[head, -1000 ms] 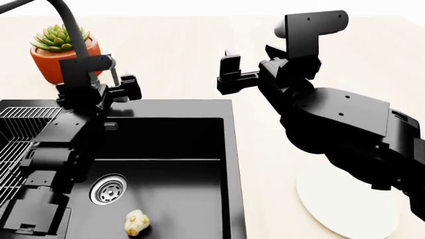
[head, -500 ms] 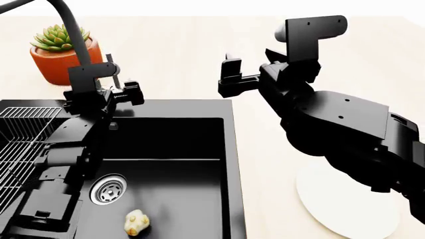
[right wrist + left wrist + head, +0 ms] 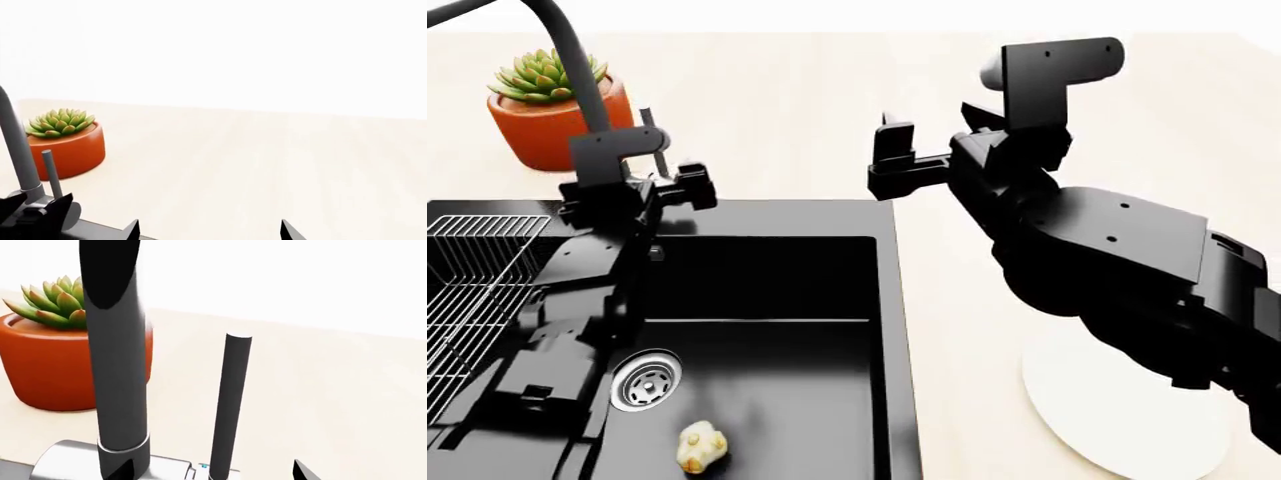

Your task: Pick the ginger from the counter and place it in the sink. Then turn on the sink faucet.

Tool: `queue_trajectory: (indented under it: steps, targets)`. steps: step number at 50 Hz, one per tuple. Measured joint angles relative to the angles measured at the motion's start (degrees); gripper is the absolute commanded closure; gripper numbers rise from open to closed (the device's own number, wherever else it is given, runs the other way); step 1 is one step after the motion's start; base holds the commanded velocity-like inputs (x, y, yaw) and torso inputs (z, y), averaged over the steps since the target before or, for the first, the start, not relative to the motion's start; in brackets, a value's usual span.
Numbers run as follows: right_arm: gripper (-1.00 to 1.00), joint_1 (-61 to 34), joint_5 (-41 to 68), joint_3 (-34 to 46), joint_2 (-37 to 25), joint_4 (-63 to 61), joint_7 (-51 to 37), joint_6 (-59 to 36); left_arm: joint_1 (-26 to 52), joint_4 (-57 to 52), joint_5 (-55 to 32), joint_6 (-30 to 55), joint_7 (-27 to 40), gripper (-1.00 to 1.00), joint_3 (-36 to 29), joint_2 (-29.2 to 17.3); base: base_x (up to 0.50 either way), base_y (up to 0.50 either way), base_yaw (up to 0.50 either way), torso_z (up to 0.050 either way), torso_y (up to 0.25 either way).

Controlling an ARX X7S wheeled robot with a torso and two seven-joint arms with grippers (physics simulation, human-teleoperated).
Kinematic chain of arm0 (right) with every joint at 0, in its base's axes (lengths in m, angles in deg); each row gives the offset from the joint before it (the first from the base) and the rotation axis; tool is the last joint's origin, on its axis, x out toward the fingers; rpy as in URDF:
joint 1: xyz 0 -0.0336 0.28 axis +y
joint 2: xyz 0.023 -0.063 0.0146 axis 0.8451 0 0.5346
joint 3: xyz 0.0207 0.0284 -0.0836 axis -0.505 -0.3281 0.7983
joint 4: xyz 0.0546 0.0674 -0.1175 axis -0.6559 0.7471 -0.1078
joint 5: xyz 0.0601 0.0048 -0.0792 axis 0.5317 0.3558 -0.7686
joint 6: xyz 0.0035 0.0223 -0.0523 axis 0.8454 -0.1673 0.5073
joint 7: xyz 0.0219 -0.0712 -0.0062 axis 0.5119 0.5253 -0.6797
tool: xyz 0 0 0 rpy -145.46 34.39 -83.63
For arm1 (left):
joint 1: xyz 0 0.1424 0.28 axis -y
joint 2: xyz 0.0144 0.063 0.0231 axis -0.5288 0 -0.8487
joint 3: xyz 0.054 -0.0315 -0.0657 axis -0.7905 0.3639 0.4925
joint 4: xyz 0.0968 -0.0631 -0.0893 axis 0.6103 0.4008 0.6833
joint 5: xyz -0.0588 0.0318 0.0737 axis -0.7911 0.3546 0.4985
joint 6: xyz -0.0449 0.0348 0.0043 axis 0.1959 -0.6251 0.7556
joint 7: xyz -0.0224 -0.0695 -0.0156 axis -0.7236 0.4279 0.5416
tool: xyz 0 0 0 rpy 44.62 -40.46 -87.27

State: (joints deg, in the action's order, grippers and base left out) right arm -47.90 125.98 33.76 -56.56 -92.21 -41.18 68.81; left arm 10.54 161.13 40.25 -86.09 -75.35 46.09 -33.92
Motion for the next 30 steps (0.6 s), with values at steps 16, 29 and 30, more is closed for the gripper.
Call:
queue_trajectory:
  steps: [16,29,30]
  targets:
    - [-1.0,0.39,-0.25,-0.06,-0.24,-0.16,0.12,0.03,1.39,2.54,8.3,-1.78,-2.03,-1.0,7.09,1.41,0.0,0.0,0.0,0.0,0.0]
    - [-1.0,0.58,-0.35,-0.64,-0.59,-0.53,-0.57,0.55,1.75,3.02,15.3,-1.82,-3.06,-1.0,13.48,2.11,0.0,0.0,0.0,0.0,0.0]
    - [-1.0,0.6,-0.33,-0.69,-0.61,-0.55,-0.59,0.59,1.76,3.03,15.74,-1.83,-3.17,-1.0,13.92,2.17,0.0,0.0,0.0,0.0,0.0]
